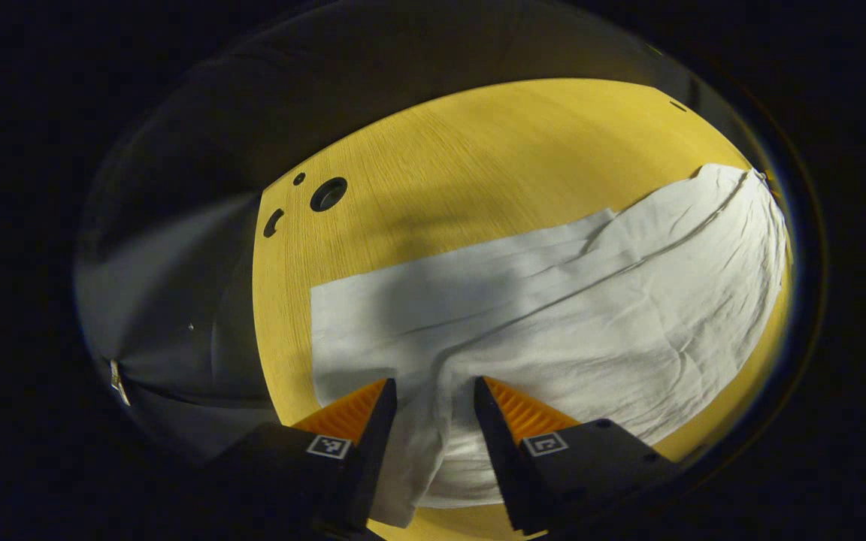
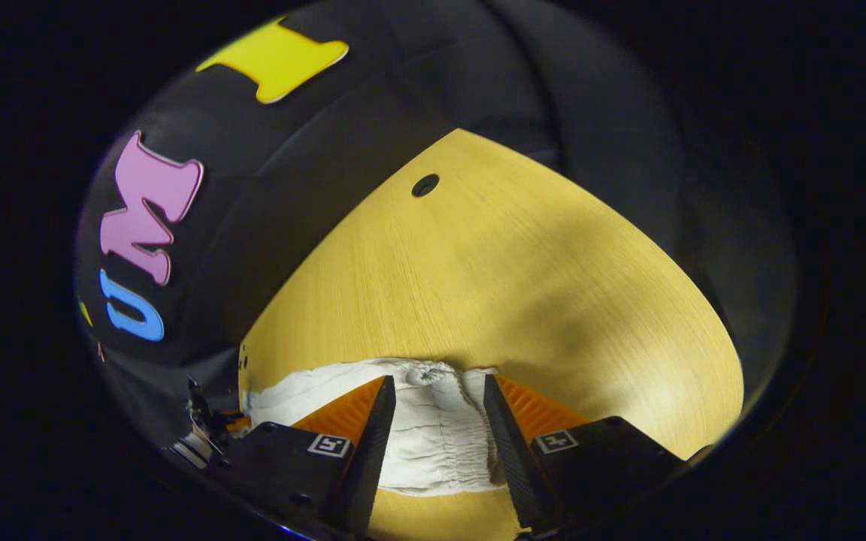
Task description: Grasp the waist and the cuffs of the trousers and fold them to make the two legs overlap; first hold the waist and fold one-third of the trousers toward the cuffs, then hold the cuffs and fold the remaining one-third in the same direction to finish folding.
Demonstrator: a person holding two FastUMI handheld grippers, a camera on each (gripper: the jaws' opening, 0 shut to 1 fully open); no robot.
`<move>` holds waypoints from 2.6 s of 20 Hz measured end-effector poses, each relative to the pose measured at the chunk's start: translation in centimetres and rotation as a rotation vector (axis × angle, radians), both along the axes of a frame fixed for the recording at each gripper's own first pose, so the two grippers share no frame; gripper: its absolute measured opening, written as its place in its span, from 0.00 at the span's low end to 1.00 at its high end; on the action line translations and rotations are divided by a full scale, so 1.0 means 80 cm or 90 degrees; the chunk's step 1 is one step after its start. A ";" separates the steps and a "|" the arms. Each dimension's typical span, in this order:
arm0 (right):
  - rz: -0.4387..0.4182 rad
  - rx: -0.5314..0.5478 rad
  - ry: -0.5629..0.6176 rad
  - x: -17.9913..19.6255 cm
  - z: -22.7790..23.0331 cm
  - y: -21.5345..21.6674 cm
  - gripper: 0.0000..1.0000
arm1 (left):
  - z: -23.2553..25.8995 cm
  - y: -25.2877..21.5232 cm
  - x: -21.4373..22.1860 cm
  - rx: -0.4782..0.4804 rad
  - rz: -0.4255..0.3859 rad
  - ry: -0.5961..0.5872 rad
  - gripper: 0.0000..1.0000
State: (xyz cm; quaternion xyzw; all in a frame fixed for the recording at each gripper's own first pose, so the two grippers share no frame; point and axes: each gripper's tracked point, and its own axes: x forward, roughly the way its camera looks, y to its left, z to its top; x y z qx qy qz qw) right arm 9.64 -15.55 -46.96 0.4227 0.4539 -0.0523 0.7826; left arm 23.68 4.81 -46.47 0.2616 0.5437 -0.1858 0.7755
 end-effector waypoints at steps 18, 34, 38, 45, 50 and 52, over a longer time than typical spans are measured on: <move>-0.258 -0.038 0.061 -0.093 -0.030 0.075 0.78 | 0.085 0.049 -0.106 -0.193 0.160 -0.113 0.85; -0.275 -0.049 0.102 -0.097 -0.060 0.085 0.13 | 0.033 0.036 -0.173 -0.528 0.721 0.070 0.90; -0.260 -0.049 0.092 -0.096 -0.061 0.086 0.13 | 0.035 0.040 -0.132 -0.552 0.778 0.029 0.84; -0.244 -0.050 0.080 -0.093 -0.060 0.087 0.13 | 0.012 0.037 -0.104 -0.527 0.812 0.035 0.38; -0.239 -0.040 0.057 -0.091 -0.051 0.084 0.13 | 0.010 0.031 -0.110 -0.546 0.828 0.040 0.06; -0.227 -0.037 0.016 -0.090 -0.035 0.084 0.13 | 0.010 0.033 -0.117 -0.559 0.836 0.034 0.06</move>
